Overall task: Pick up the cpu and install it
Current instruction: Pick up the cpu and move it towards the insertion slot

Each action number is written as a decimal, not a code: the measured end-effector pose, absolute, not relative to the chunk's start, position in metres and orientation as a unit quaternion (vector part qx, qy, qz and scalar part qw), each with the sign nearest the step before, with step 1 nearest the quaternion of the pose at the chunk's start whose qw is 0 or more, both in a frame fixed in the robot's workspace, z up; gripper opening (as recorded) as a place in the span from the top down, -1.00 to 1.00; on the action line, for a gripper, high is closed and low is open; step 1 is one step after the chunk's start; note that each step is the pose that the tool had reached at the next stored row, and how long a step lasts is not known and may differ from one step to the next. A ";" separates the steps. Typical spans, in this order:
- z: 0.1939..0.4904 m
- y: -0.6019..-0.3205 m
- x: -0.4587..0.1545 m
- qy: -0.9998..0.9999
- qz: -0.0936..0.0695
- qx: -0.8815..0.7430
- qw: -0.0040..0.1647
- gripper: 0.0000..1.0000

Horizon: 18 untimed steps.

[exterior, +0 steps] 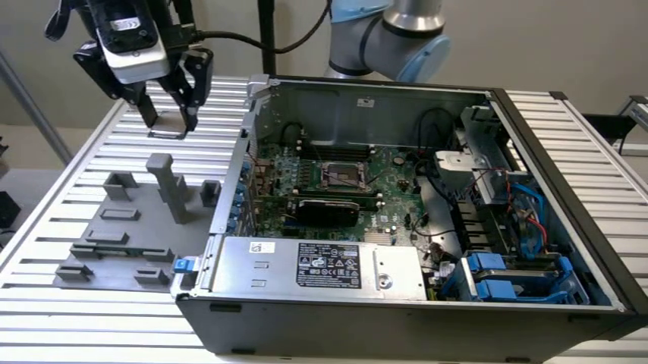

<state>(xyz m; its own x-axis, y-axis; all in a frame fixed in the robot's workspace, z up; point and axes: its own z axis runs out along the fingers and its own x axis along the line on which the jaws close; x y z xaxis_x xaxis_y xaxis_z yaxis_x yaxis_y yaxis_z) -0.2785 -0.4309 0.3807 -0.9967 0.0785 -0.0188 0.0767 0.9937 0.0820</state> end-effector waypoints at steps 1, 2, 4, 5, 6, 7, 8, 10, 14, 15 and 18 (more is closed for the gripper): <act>0.382 -0.431 -0.274 0.998 0.041 0.039 0.011 -0.09; 0.383 -0.431 -0.270 0.998 0.042 0.039 0.011 -0.09; 0.385 -0.431 -0.260 0.998 0.043 0.039 0.011 -0.09; 0.386 -0.431 -0.256 0.998 0.044 0.039 0.011 -0.09; 0.387 -0.431 -0.251 0.998 0.045 0.039 0.011 -0.09; 0.388 -0.430 -0.247 0.998 0.045 0.039 0.011 -0.09; 0.388 -0.430 -0.242 0.998 0.046 0.039 0.011 -0.09; 0.389 -0.430 -0.233 0.998 0.047 0.039 0.011 -0.09; 0.389 -0.430 -0.215 0.998 0.049 0.039 0.011 -0.09; 0.389 -0.430 -0.210 0.998 0.050 0.039 0.011 -0.09; 0.389 -0.430 -0.197 0.998 0.050 0.039 0.011 -0.09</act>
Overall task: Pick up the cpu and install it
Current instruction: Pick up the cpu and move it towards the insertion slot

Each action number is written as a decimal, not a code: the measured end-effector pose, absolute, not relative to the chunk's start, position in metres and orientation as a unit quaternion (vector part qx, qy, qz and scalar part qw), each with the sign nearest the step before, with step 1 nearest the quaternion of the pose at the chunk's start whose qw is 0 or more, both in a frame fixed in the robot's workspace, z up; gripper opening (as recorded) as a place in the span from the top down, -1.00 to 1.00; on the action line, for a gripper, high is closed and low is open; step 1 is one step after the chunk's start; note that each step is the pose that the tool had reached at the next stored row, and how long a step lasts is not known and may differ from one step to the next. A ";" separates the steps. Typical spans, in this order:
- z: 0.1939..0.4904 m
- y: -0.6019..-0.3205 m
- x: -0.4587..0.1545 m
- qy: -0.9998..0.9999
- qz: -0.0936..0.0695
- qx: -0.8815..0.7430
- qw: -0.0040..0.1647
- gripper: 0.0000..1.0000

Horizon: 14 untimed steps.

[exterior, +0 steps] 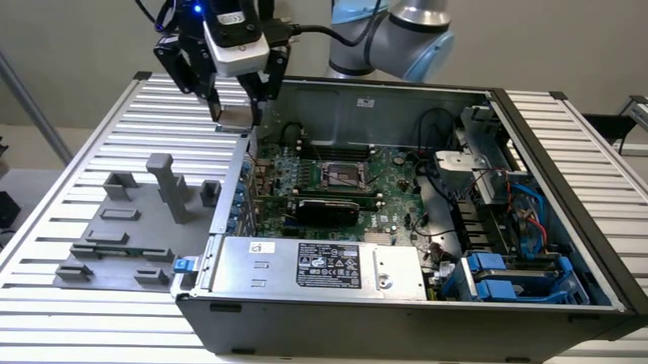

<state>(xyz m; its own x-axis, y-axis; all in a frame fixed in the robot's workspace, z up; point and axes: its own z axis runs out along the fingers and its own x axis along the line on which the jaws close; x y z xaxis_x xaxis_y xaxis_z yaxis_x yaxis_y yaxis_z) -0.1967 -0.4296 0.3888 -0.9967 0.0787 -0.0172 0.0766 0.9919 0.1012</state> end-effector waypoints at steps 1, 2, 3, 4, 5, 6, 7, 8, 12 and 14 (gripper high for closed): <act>0.389 -0.429 -0.192 0.998 0.050 0.039 0.011 -0.09; 0.389 -0.429 -0.188 0.998 0.051 0.039 0.010 -0.09; 0.389 -0.429 -0.183 0.998 0.051 0.039 0.010 -0.09; 0.389 -0.429 -0.178 0.998 0.051 0.039 0.010 -0.09; 0.389 -0.429 -0.174 0.998 0.051 0.039 0.010 -0.09; 0.389 -0.429 -0.169 0.998 0.051 0.039 0.010 -0.09; 0.389 -0.428 -0.165 0.998 0.051 0.039 0.010 -0.09; 0.389 -0.428 -0.160 0.998 0.051 0.039 0.010 -0.09; 0.388 -0.425 -0.142 0.998 0.051 0.039 0.010 -0.09; 0.387 -0.423 -0.133 0.998 0.051 0.039 0.010 -0.09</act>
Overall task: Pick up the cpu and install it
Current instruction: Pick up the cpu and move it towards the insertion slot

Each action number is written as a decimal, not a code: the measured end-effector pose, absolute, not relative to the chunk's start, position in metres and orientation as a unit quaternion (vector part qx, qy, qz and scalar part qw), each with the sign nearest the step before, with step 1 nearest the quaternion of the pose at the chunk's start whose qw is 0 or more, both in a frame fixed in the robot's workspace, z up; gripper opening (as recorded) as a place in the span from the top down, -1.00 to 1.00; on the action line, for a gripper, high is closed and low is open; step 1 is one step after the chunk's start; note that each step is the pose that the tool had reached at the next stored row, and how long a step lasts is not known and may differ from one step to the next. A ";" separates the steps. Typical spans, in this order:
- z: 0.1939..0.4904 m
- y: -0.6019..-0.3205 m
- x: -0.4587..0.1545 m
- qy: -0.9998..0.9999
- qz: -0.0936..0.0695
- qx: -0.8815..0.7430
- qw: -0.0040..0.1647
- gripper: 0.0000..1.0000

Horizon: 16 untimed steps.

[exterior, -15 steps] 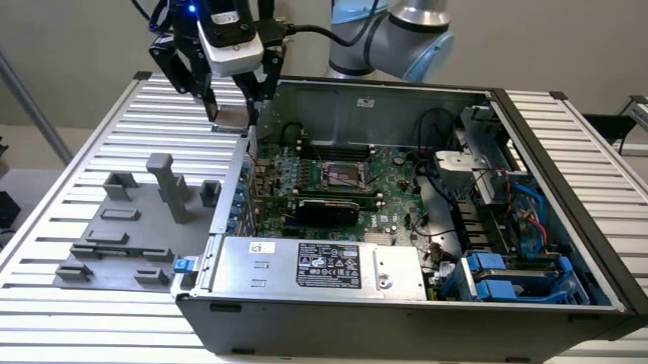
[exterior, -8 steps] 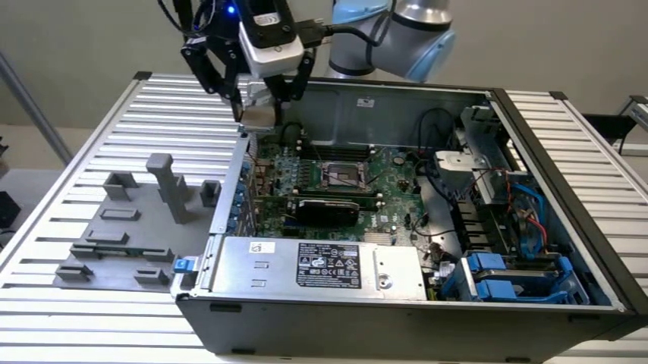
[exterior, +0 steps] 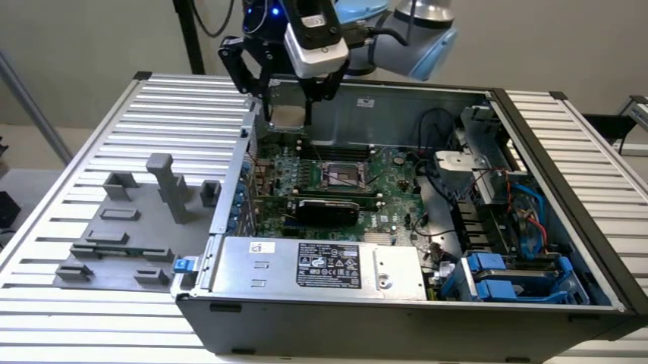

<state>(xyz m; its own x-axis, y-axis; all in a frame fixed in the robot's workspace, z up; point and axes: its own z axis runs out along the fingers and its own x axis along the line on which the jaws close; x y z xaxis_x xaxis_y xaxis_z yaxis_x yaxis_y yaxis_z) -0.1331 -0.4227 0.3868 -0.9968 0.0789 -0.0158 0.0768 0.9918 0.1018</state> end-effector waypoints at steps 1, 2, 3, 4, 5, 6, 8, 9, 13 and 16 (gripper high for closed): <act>0.386 -0.421 -0.129 0.998 0.051 0.039 0.010 -0.09; 0.384 -0.418 -0.124 0.998 0.051 0.039 0.010 -0.09; 0.382 -0.415 -0.120 0.998 0.051 0.039 0.010 -0.09; 0.380 -0.412 -0.117 0.998 0.051 0.039 0.010 -0.09; 0.379 -0.409 -0.113 0.998 0.051 0.039 0.010 -0.09; 0.377 -0.406 -0.110 0.998 0.051 0.039 0.010 -0.09; 0.373 -0.400 -0.103 0.998 0.051 0.039 0.010 -0.09; 0.371 -0.396 -0.100 0.998 0.051 0.039 0.010 -0.09; 0.364 -0.382 -0.089 0.998 0.051 0.039 0.010 -0.09; 0.358 -0.371 -0.082 0.998 0.051 0.039 0.010 -0.09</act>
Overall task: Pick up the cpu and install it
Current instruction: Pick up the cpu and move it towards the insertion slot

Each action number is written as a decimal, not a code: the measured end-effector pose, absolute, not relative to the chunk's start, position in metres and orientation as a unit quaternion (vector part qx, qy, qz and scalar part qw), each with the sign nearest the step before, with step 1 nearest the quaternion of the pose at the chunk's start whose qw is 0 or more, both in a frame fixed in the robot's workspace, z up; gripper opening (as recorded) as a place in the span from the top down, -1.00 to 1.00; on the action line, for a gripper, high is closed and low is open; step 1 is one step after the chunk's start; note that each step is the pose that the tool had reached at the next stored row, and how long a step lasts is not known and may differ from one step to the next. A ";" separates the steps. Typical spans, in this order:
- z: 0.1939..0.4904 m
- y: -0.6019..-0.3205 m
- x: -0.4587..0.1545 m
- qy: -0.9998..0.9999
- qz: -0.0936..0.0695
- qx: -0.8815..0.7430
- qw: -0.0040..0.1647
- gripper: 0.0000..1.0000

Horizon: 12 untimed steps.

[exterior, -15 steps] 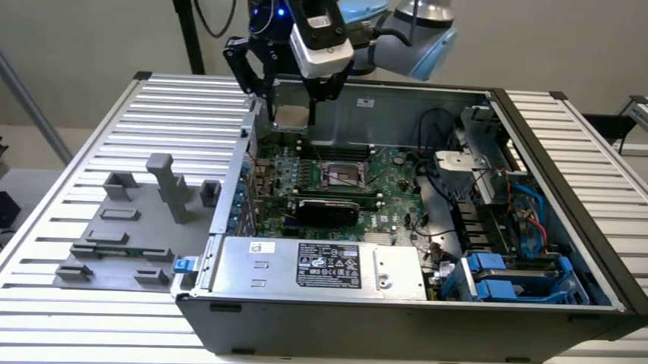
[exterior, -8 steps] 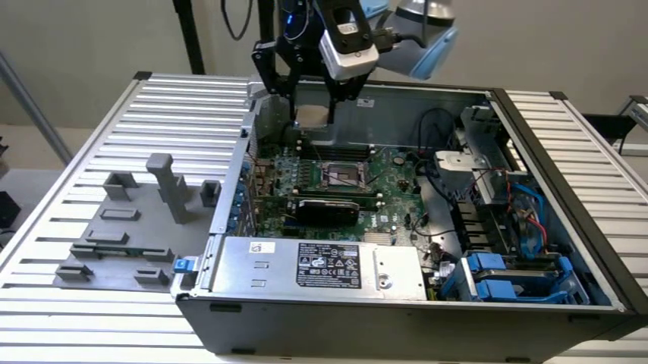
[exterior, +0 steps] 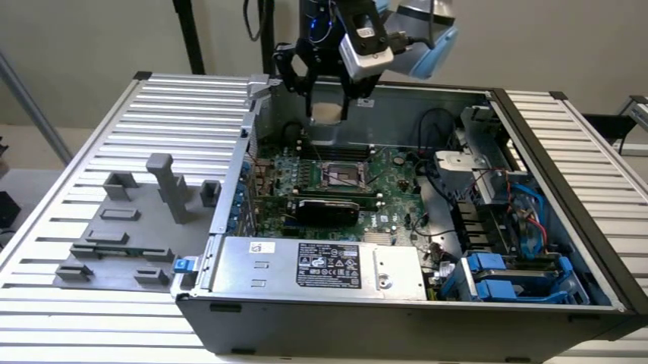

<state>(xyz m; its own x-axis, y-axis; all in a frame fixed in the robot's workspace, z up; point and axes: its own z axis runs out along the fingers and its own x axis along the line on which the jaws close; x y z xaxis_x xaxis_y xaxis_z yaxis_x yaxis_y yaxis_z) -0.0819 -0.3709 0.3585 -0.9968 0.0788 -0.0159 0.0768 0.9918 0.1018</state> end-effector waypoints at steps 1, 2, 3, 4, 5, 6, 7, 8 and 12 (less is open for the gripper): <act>0.357 -0.367 -0.080 0.998 0.051 0.039 0.010 -0.09; 0.355 -0.363 -0.078 0.998 0.051 0.039 0.010 -0.09; 0.353 -0.359 -0.076 0.998 0.051 0.039 0.010 -0.09; 0.351 -0.355 -0.074 0.998 0.051 0.039 0.010 -0.09; 0.350 -0.351 -0.072 0.998 0.051 0.039 0.010 -0.09; 0.348 -0.347 -0.070 0.998 0.051 0.039 0.010 -0.09; 0.346 -0.343 -0.068 0.998 0.051 0.039 0.010 -0.09; 0.345 -0.339 -0.066 0.998 0.051 0.039 0.010 -0.09; 0.337 -0.325 -0.056 0.998 0.050 0.039 0.010 -0.09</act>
<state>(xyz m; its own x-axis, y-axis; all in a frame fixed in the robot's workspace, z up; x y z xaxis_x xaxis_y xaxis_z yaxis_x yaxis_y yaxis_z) -0.0562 -0.3250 0.3374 -0.9968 0.0788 -0.0160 0.0768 0.9919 0.1014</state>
